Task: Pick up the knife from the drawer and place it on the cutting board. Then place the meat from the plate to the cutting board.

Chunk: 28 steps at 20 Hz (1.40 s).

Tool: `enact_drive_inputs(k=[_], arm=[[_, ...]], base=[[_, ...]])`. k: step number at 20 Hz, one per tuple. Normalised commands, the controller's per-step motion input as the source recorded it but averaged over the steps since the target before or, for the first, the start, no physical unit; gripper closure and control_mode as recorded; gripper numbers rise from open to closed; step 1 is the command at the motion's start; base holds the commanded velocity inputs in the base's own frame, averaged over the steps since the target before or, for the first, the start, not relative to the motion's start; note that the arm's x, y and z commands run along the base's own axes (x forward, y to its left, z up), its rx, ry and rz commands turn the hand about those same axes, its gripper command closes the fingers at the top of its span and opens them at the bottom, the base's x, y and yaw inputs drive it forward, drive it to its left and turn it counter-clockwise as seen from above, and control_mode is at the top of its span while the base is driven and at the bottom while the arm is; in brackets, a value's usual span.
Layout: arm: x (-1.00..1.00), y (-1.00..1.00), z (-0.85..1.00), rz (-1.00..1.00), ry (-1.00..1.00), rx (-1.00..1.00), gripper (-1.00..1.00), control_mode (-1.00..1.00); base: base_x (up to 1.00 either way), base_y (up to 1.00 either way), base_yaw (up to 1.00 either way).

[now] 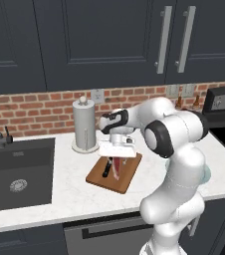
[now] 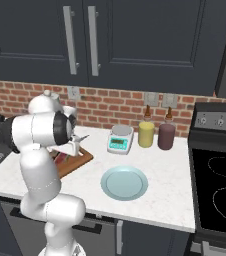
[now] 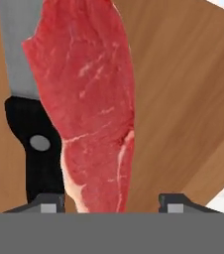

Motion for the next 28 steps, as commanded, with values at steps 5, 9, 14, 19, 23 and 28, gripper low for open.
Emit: enact_drive_inputs(k=[5,9,14,19,23,28], arm=[[-0.85,-0.34,0.53,-0.02,-0.18,0.05,-1.0,-1.0],[-1.0,-0.71,0.98,-0.04,-0.5,0.15,-1.0,-1.0],[-1.0,-0.92,0.97,0.0,-0.69,0.18,-1.0,-1.0],[-1.0,-1.0,1.0,0.0,-0.7,0.15,-1.0,-1.0],[-1.0,-1.0,1.0,0.0,-0.69,0.1,-1.0,-1.0],[-1.0,-1.0,1.0,0.0,-0.69,0.1,-1.0,-1.0]], base=[[0.0,0.0,0.0],[0.0,0.0,0.0],[0.0,0.0,0.0],[0.0,0.0,0.0],[0.0,0.0,0.0],[0.0,0.0,0.0]])
